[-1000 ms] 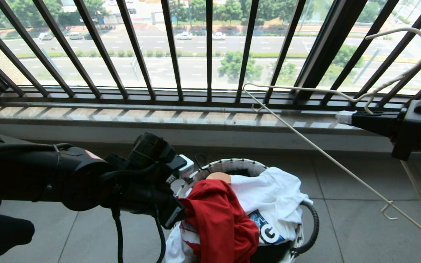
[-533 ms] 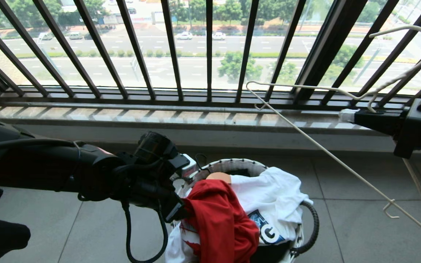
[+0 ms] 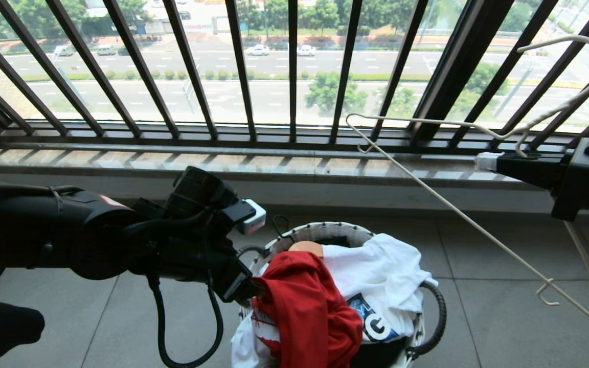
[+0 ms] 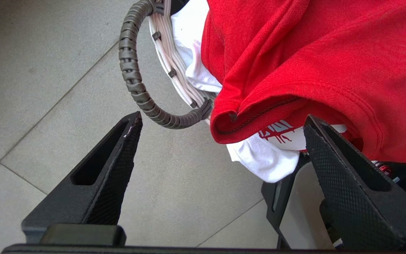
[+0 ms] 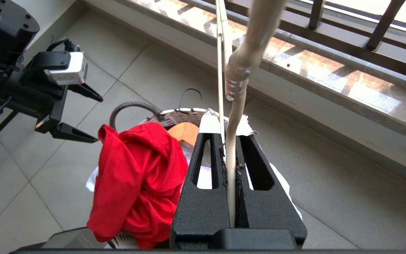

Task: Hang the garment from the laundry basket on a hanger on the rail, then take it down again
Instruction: Pick up clothes from the basket

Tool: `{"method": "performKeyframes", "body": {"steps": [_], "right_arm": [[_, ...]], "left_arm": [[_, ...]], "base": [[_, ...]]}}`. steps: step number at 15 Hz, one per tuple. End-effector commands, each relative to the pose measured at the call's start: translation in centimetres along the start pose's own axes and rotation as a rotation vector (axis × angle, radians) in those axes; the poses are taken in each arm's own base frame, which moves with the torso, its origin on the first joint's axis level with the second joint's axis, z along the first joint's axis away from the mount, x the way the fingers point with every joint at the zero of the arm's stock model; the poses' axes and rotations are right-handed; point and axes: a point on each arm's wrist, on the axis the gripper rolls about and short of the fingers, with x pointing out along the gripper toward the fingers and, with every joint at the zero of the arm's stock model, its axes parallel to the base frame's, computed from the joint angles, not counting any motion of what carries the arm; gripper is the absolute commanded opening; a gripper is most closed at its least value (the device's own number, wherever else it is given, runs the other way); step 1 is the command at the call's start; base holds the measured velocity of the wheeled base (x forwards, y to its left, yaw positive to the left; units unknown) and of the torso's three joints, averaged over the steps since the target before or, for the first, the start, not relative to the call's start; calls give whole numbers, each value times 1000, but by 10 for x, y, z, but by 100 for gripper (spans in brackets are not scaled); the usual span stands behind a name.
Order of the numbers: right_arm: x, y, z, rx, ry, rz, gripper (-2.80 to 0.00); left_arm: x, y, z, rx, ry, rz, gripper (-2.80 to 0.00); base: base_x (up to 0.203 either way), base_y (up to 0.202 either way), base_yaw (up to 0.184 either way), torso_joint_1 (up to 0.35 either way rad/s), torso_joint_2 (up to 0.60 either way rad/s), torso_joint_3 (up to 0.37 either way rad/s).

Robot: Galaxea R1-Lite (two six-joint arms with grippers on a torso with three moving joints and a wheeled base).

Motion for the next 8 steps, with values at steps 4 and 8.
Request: {"method": "performKeyframes", "body": {"steps": [4, 8], "right_arm": [[0, 0, 0, -1, 0, 3, -280], [1, -1, -1, 1, 3, 4, -280]], "left_arm": [[22, 6, -5, -14, 56, 1, 0], [37, 13, -5, -30, 81, 8, 0]], "base": [[0, 0, 0, 0, 0, 0], [0, 0, 0, 0, 0, 0]]}}
